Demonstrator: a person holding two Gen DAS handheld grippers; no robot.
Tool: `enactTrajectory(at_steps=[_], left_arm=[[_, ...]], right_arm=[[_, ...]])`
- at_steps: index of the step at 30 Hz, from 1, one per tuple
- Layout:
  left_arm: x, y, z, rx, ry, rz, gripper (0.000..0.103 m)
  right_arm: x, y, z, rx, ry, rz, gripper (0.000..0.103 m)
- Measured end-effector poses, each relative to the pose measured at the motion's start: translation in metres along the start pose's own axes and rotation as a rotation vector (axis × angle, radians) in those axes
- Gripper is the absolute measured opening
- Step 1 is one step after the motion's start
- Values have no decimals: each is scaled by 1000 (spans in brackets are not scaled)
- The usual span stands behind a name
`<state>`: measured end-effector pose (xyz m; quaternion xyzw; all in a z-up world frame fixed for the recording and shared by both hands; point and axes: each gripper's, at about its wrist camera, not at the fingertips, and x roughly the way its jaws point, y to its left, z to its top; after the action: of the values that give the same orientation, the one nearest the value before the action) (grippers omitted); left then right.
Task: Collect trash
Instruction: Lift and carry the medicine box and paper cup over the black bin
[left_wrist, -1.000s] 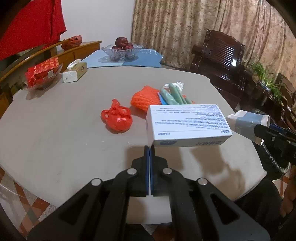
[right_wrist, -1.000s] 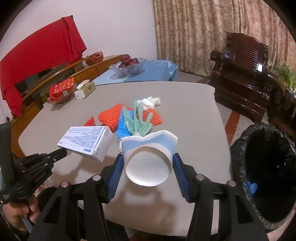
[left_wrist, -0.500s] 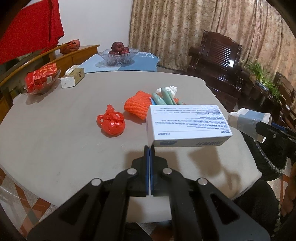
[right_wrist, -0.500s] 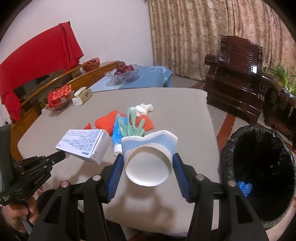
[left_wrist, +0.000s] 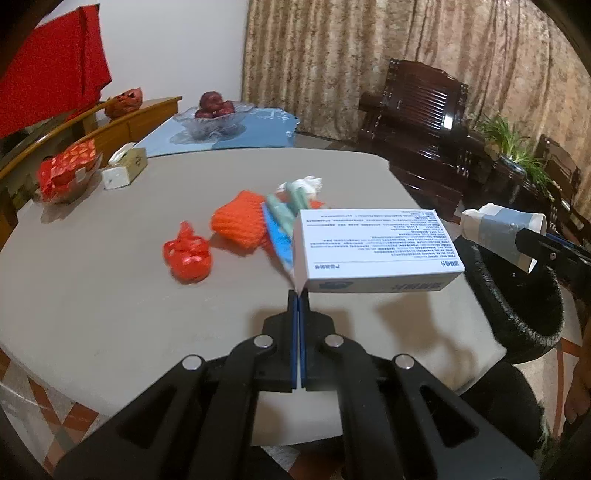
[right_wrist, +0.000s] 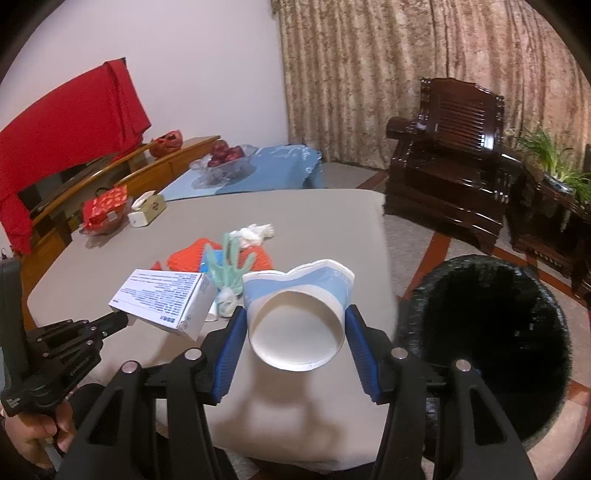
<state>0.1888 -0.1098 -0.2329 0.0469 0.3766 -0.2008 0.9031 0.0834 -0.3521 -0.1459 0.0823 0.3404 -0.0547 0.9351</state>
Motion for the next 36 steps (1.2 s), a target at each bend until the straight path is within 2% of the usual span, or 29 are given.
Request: enactTrajectory(at_steps=[8, 14, 19, 27, 32, 36], left_arm=[[7, -69, 15, 55, -3, -59, 0], [19, -148, 22, 108, 10, -141, 0], [36, -206, 19, 116, 38, -178, 0], [61, -282, 14, 129, 66, -186, 0], [74, -315, 10, 139, 77, -167, 0], [89, -337, -3, 135, 128, -127, 0]], right_arm=[[-22, -61, -2, 39, -13, -71, 54], [-48, -129, -7, 67, -25, -161, 54], [-59, -184, -14, 88, -18, -230, 54], [-56, -254, -27, 129, 11, -265, 54], [-45, -276, -30, 129, 22, -261, 54], [-31, -290, -35, 117, 55, -245, 54]])
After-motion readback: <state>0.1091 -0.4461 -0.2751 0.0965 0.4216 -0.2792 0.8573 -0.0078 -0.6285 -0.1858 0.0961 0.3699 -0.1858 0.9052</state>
